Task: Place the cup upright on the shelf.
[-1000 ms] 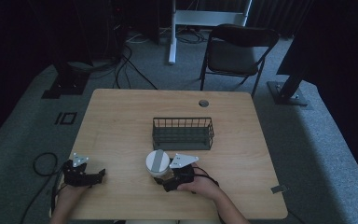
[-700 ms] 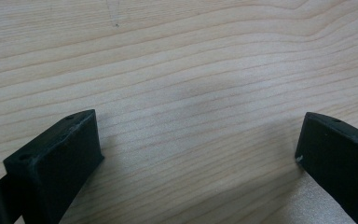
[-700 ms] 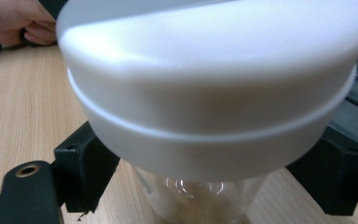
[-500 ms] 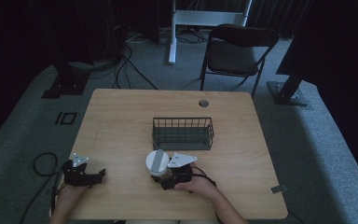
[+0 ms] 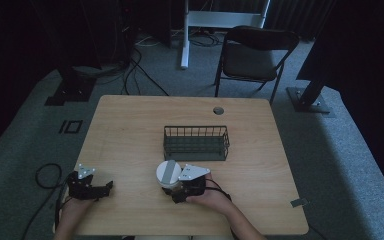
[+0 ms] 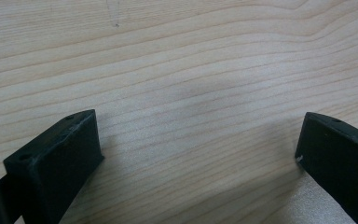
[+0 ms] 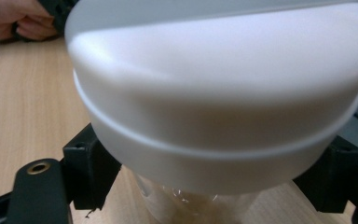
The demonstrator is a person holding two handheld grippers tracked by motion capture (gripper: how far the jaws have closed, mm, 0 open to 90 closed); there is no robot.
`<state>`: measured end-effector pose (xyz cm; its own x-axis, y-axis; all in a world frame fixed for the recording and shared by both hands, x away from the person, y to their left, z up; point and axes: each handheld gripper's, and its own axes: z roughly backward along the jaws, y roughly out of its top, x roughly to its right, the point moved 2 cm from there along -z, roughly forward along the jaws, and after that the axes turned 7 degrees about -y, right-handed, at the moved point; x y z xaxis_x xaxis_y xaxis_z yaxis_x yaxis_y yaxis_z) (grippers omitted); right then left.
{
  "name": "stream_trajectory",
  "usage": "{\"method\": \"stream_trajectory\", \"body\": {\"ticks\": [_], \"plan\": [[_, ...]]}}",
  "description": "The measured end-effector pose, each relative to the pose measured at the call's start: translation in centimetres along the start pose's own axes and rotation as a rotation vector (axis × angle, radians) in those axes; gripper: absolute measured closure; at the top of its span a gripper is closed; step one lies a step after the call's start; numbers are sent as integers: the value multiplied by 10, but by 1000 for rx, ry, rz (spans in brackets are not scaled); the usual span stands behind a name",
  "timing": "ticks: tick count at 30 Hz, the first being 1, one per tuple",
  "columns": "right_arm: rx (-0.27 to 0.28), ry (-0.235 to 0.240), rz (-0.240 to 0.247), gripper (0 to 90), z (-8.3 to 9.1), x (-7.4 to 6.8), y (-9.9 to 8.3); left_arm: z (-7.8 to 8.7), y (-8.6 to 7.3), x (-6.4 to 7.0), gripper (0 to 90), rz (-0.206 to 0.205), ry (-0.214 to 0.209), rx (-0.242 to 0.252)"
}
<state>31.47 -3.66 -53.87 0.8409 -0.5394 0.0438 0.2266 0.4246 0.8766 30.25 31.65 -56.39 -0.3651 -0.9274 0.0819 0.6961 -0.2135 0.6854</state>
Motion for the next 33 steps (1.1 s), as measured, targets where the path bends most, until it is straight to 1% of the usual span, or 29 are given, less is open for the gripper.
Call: {"method": "stream_trajectory", "body": {"ticks": [1, 5, 6, 7, 9, 10, 12, 13, 14, 16, 17, 19, 24, 25, 27, 28, 33], "plan": [[6, -5, -3, 183, 0, 0, 1, 0, 0, 0, 2, 0, 0, 0], [3, -1, -18, 183, 2, 1, 5, 0, 0, 0, 2, 0, 0, 0], [9, 0, -31, 183, 3, 1, 6, 0, 0, 0, 2, 0, 0, 0], [9, 7, -30, 183, 3, 1, 7, 0, 0, 0, 2, 0, 0, 0], [13, 2, -28, 183, 5, 1, 11, 0, 0, 0, 2, 0, 0, 0], [10, 11, -23, 183, 6, 1, 12, 0, 0, 0, 2, 0, 0, 0], [20, 11, -30, 183, 8, 1, 16, 0, 0, 0, 2, 0, 0, 0], [17, 16, -22, 183, 10, 2, 18, 0, 0, 0, 2, 0, 0, 0], [22, 11, -30, 183, 10, 2, 20, 0, 0, 0, 2, 0, 0, 0], [27, 22, -36, 183, 11, 2, 23, 0, 0, 0, 2, 0, 0, 0], [32, 18, -39, 183, 12, 3, 24, 0, 0, 0, 2, 0, 0, 0], [36, 18, -26, 183, 14, 3, 27, 0, 0, 0, 2, 0, 0, 0], [49, 1, -33, 183, 19, 6, 37, 0, 0, 0, 2, 0, 0, 0], [55, -11, -31, 183, 20, 8, 40, 0, 0, 0, 2, 0, 0, 0], [64, -15, -43, 183, 23, 10, 44, 0, 0, 0, 2, 0, 0, 0], [77, -28, -50, 183, 25, 12, 46, 0, 0, 0, 2, 0, 0, 0], [102, -60, -72, 183, 34, 22, 56, 0, 0, 0, 2, 0, 0, 0]]}}
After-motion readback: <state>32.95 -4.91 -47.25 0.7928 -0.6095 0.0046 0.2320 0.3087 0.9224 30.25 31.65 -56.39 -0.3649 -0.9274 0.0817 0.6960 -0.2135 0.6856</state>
